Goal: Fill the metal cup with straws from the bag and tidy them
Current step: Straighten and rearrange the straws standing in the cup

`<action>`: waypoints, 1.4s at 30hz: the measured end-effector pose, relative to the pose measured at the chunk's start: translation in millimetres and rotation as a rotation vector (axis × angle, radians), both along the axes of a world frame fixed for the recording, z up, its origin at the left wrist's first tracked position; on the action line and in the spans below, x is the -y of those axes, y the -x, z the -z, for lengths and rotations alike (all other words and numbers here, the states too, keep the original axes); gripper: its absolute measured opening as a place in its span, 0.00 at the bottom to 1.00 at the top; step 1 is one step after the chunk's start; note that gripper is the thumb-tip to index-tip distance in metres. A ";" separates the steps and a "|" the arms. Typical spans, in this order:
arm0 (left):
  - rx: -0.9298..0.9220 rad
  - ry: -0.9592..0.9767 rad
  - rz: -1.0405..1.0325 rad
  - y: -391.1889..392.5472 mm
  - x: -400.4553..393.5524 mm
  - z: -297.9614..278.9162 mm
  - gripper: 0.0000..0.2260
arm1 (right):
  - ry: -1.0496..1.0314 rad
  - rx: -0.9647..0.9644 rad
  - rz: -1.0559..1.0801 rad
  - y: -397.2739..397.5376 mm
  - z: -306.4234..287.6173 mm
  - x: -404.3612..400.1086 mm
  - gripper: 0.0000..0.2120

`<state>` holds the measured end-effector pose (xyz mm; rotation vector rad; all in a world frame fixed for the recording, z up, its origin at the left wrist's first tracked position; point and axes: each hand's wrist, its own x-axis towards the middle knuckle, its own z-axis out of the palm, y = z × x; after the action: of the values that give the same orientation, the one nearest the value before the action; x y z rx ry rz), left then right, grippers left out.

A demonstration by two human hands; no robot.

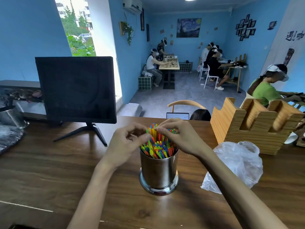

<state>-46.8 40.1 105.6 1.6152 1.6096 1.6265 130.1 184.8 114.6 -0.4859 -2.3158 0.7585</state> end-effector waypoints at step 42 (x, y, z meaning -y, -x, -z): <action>-0.567 0.095 -0.222 -61.7 -11.3 0.7 0.11 | 0.006 0.015 0.063 7.5 3.8 -8.5 0.03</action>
<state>15.0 51.4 104.9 2.0256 2.1678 1.2160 122.6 193.2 110.7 -0.5660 -2.3013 0.7337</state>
